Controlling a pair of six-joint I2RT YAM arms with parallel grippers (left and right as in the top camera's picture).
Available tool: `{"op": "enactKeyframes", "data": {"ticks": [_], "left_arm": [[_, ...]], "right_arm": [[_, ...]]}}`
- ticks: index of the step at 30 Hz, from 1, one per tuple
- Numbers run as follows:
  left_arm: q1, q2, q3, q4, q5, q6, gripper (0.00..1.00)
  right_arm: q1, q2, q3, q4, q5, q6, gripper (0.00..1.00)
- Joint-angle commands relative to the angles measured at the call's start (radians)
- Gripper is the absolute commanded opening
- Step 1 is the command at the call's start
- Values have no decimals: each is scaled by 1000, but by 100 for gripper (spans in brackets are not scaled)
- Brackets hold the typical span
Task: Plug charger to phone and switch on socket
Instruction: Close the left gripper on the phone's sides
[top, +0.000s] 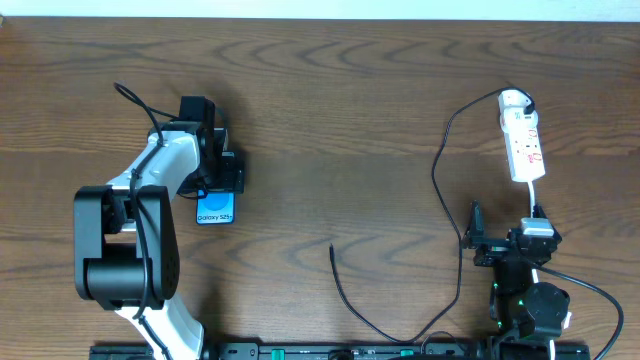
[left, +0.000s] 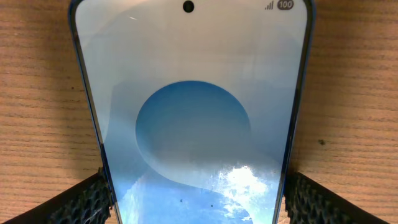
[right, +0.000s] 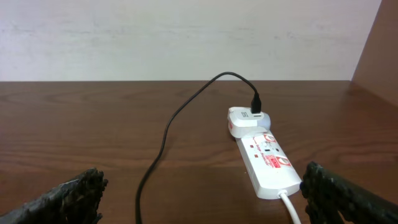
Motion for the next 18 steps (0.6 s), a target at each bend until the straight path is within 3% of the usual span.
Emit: {"op": "enactKeyframes", "data": {"ticks": [1, 18], "left_arm": [[-1, 42, -46, -10, -73, 3, 87], [-1, 42, -46, -10, -73, 3, 85]], "right_arm": [[5, -6, -2, -4, 5, -11, 99], [5, -6, -2, -4, 5, -11, 99]]}}
